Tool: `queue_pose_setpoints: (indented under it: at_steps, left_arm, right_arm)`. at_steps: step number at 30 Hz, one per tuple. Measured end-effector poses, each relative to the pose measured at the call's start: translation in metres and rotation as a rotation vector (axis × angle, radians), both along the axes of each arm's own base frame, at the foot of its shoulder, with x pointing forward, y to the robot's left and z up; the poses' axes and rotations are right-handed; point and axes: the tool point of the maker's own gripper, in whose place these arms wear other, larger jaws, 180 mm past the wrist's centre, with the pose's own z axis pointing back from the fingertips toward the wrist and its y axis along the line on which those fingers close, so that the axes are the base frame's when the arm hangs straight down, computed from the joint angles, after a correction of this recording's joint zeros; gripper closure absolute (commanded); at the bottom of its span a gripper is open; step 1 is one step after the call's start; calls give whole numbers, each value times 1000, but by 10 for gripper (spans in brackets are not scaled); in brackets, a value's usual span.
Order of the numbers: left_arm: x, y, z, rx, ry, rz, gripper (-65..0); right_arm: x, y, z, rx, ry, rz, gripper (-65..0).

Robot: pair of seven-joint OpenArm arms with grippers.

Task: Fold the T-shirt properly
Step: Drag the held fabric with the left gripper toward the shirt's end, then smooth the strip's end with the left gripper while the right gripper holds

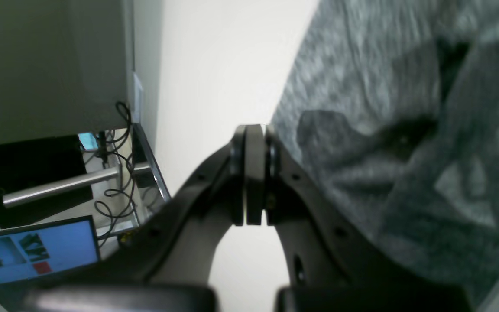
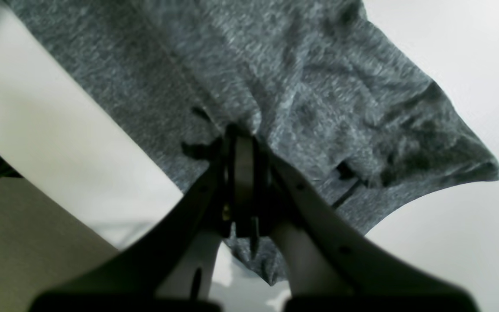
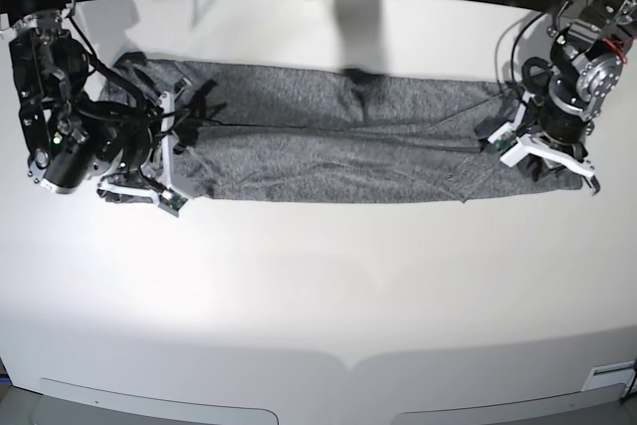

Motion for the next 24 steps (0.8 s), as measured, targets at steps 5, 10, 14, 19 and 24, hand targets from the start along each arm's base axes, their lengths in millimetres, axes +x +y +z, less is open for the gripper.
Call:
queue_pose_setpoints:
  at_steps: [5, 10, 14, 19, 24]
  left_arm:
    - [-2, -13, -4, -60, 11, 13, 0]
    - [-2, -13, -5, -65, 14, 15, 0]
    - [-2, -15, -4, -70, 11, 8, -1]
    - [1, -27, 1, -110, -18, -49, -1]
    - [1, -28, 1, -112, -22, -55, -1]
  right_arm:
    - [-7, -3, -5, -18, 26, 0, -180]
    - [-32, -2, -21, -15, 94, 1, -272]
    - [-24, 9, -17, 58, 36, 2, -272]
    - [10, 38, 3, 187, -126, -4, -272]
    - [32, 74, 23, 340, -207, -56, -272]
